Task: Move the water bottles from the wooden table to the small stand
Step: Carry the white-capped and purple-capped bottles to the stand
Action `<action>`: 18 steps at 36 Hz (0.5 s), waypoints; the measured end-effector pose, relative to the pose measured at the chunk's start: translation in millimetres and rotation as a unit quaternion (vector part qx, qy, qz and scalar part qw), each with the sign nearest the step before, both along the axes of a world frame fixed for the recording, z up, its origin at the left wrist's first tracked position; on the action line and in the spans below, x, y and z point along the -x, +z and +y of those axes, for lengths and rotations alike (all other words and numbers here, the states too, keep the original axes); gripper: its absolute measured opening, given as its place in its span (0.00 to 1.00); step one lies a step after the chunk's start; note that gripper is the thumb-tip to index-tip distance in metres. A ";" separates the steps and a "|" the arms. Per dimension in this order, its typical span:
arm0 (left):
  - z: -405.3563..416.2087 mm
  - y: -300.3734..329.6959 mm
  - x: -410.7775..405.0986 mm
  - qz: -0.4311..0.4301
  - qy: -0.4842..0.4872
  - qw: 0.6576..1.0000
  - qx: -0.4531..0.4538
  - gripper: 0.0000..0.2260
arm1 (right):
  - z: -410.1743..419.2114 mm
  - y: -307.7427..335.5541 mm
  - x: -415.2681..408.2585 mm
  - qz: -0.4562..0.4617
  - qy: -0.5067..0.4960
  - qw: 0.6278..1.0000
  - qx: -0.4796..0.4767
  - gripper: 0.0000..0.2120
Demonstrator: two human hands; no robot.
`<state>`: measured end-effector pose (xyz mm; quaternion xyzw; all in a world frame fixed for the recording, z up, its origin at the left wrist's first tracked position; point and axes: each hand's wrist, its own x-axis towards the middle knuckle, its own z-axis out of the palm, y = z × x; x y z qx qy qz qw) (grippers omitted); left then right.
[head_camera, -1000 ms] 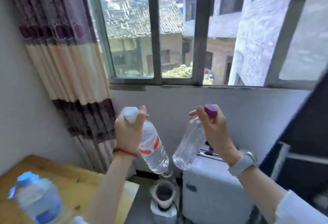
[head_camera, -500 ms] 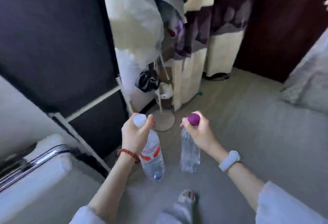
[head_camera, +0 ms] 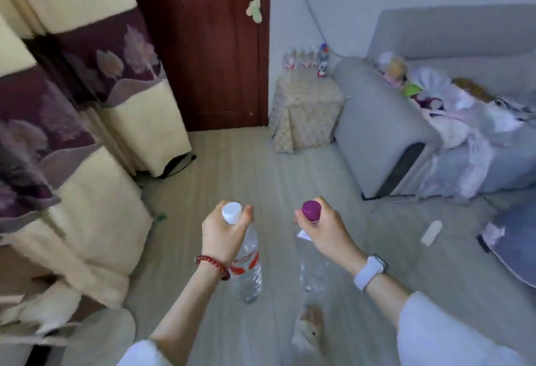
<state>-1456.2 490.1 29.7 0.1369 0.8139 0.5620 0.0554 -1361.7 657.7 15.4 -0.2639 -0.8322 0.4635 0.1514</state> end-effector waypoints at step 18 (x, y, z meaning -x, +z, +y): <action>354.7 1.0 285.8 -0.018 -0.033 0.999 -0.003 0.11 | 349.6 -3.9 275.8 0.000 -0.034 0.999 -0.019 0.12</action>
